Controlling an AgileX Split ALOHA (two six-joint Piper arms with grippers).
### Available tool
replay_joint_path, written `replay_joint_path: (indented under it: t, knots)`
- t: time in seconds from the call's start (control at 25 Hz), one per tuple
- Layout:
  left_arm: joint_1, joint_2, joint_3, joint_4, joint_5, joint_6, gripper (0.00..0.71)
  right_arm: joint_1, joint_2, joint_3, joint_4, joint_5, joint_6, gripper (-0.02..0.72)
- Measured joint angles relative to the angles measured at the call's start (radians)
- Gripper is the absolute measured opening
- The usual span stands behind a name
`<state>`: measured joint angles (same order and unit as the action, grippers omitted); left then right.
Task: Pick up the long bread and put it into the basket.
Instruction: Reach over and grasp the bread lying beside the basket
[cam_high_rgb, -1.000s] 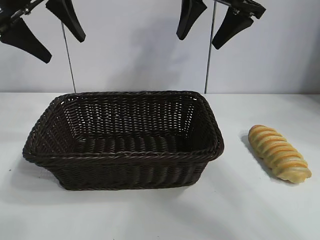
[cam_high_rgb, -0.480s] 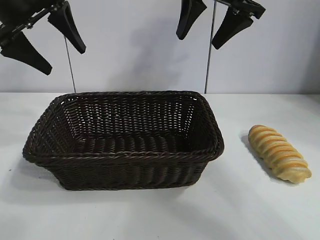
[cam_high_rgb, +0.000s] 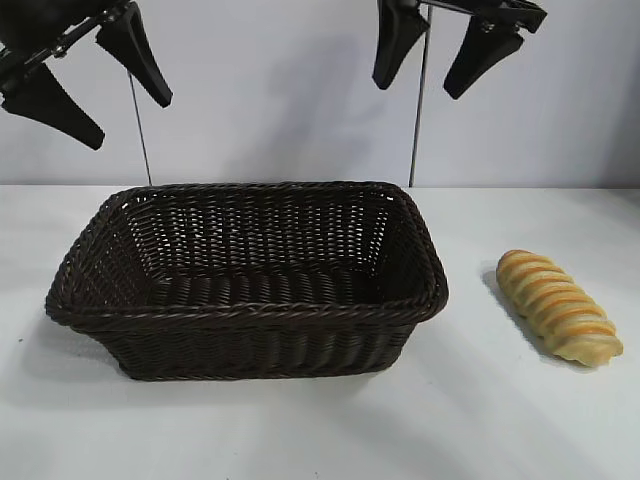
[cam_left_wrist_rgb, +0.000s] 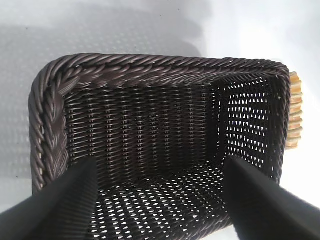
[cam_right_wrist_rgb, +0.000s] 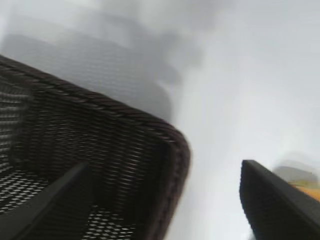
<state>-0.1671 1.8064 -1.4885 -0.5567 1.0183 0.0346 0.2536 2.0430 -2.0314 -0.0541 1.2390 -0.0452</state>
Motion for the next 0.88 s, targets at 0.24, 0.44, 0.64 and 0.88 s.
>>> replay_joint_path:
  t: [0.24,0.44,0.64,0.88]
  knots:
    - [0.000,0.000,0.000,0.000,-0.001,0.000,0.514,-0.075,0.000,0.000,-0.010,0.000,0.015,0.580]
    - [0.000,0.000,0.000,0.000,-0.001,-0.001,0.514,-0.108,0.000,0.000,-0.013,0.000,0.015,0.580]
    - [0.000,0.000,0.000,0.000,-0.001,-0.001,0.514,-0.110,0.000,0.000,-0.007,0.000,0.015,0.580]
    - [0.000,0.000,0.000,0.000,-0.001,-0.001,0.514,-0.110,-0.001,0.026,-0.005,-0.001,0.015,0.580]
